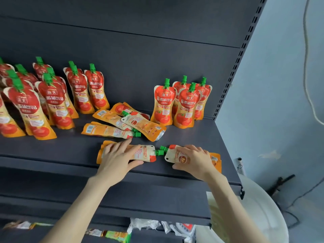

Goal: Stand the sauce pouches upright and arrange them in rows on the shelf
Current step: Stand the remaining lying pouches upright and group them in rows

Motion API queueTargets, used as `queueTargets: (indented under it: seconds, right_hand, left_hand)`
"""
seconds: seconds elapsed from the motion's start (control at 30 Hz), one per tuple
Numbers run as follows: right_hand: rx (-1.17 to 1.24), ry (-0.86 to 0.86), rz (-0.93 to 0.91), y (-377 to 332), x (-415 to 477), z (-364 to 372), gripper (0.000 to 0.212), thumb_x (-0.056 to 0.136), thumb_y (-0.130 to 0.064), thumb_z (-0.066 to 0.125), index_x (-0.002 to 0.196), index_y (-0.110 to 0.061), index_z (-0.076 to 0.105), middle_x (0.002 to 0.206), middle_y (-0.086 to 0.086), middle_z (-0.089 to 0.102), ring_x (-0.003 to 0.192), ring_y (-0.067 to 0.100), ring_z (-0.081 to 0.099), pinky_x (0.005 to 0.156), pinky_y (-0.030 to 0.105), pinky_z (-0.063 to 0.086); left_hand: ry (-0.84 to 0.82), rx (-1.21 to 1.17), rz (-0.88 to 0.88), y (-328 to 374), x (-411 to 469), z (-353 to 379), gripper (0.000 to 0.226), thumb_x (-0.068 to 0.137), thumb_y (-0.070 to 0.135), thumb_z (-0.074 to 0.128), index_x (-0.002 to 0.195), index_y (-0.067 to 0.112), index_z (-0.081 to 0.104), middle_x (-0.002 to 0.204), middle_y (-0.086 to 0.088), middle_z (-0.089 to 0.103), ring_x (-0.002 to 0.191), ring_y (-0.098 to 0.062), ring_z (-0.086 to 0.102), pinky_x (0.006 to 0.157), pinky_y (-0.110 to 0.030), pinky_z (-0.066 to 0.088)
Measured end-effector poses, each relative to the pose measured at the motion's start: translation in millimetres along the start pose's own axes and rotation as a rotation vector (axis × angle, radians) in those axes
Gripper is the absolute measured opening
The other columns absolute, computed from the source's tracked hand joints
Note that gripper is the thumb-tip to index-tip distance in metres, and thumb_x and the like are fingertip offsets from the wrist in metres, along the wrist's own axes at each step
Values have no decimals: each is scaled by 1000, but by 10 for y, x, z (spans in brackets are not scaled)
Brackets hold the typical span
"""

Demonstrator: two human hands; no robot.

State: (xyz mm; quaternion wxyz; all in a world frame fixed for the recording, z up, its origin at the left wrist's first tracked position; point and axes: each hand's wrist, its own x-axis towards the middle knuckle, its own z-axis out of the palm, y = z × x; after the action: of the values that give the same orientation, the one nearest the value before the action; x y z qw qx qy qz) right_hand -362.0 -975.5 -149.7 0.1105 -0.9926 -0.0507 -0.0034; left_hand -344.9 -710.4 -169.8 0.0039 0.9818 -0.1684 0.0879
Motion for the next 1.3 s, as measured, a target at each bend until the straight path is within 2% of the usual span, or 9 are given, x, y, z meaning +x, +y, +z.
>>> queueTargets:
  seconds: [0.13, 0.3, 0.37, 0.5, 0.67, 0.83, 0.93, 1.0, 1.3]
  right_hand:
    - [10, 141, -80, 30, -64, 2, 52, 82, -58, 57, 128, -34, 51, 125, -8, 59, 110, 21, 56, 87, 31, 40]
    - [195, 232, -122, -10, -104, -52, 35, 88, -51, 53, 115, -30, 62, 109, -10, 68, 96, 19, 62, 77, 32, 48]
    - [339, 283, -118, -47, -86, -105, 32, 90, -48, 51, 111, -29, 63, 96, -11, 69, 87, 18, 63, 75, 35, 50]
    - [739, 385, -121, -217, -43, -236, 19, 96, -36, 45, 84, -45, 57, 63, -19, 54, 61, 5, 46, 60, 13, 37]
    - [1042, 505, -27, -324, 132, -262, 25, 97, -39, 40, 78, -30, 55, 84, 1, 64, 81, 23, 62, 71, 38, 50]
    - [1219, 571, -30, -318, 152, -248, 24, 100, -22, 35, 81, -12, 47, 78, -2, 53, 73, 4, 53, 66, 19, 45]
    - [1189, 534, -4, -232, 145, -129, 7, 96, -19, 49, 96, -12, 51, 92, -1, 61, 86, 8, 60, 74, 21, 51]
    - [1135, 484, 1, -209, 149, -59, 20, 88, -12, 62, 105, -14, 51, 96, -6, 64, 87, 0, 61, 77, 18, 51]
    - [931, 552, 89, 67, 262, -5, 31, 83, -7, 67, 105, -17, 48, 95, -15, 61, 84, -9, 58, 68, 5, 44]
  left_hand:
    - [43, -16, 32, -8, -41, -29, 73, 87, 69, 9, 114, 30, 64, 107, 3, 69, 93, -20, 67, 74, -38, 49]
    - [109, -208, 43, -22, -4, -128, 93, 73, 81, 1, 126, 29, 56, 123, 6, 63, 111, -21, 59, 85, -39, 42]
    - [160, -381, 6, -22, 28, -224, 79, 81, 76, 12, 127, 28, 54, 123, 6, 62, 110, -21, 59, 85, -38, 45]
    - [172, -859, -52, 42, 135, -393, 49, 87, 56, 35, 122, 30, 56, 115, 15, 60, 112, -12, 54, 90, -32, 46]
    - [281, -1274, -124, 275, 337, -442, 43, 91, 41, 36, 125, 19, 51, 116, 8, 58, 112, -7, 54, 98, -29, 44]
    - [235, -1528, -130, 442, 388, -335, 21, 88, 42, 35, 105, 41, 49, 108, 22, 57, 98, 16, 55, 83, -11, 46]
    - [195, -1481, -110, 414, 384, -187, 21, 89, 34, 49, 110, 36, 49, 112, 15, 59, 108, 2, 55, 91, -19, 44]
    - [167, -1390, -96, 368, 391, -89, 31, 89, 22, 59, 116, 33, 47, 116, 6, 58, 113, -7, 53, 95, -26, 43]
    - [92, -1383, -53, 478, 612, -83, 42, 85, 19, 66, 117, 33, 43, 116, 10, 61, 108, -4, 58, 88, -23, 49]
